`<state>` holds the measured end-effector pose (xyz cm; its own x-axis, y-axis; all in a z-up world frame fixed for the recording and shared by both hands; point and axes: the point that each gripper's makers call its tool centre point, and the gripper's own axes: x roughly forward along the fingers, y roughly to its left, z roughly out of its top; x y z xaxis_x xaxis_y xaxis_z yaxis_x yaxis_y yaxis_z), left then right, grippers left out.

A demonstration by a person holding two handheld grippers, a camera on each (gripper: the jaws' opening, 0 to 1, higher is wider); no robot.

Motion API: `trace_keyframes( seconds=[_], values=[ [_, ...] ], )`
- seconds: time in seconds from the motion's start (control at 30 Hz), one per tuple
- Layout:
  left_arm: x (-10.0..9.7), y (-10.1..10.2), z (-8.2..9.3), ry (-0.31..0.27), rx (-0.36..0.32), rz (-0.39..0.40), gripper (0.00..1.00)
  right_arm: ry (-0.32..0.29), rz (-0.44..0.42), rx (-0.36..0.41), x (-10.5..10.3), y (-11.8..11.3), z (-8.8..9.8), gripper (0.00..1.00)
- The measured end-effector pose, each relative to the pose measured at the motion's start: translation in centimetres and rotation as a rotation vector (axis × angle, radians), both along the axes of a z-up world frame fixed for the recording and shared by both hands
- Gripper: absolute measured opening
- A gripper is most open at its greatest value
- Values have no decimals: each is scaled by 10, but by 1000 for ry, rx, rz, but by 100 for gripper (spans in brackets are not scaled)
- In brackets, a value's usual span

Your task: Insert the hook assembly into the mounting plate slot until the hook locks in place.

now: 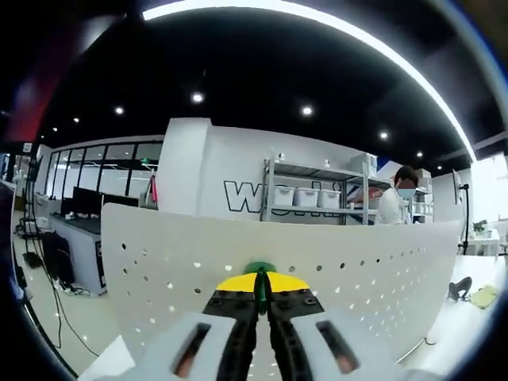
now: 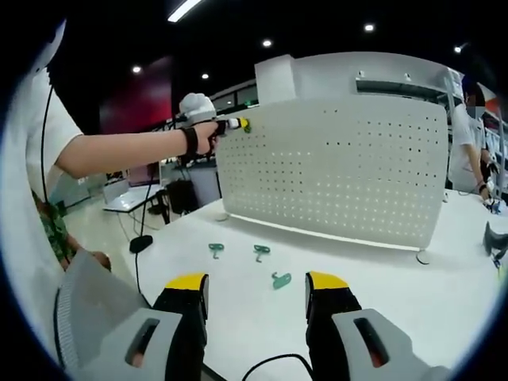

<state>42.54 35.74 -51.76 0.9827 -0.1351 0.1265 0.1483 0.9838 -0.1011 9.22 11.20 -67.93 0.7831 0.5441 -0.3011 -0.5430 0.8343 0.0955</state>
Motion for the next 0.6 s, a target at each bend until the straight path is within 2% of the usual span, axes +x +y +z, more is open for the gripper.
trace_keyframes(
  seconds=[0.13, 0.27, 0.33, 0.47, 0.6],
  values=[
    [1, -2, 5, -4, 24, -6, 3, 0, 2, -1, 1, 1, 0, 49],
    [4, -4, 4, 2, 18, -17, 3, 1, 4, -2, 1, 2, -1, 49],
    [2, -5, 2, 6, 51, -19, 3, 0, 1, 0, 1, 1, 0, 49],
    [1, -7, -2, 21, 56, -33, 10, 2, 4, 1, 1, 2, -1, 49],
    [-2, -8, -1, 18, 66, -47, 11, 1, 11, 3, 2, 4, -1, 49]
  ],
)
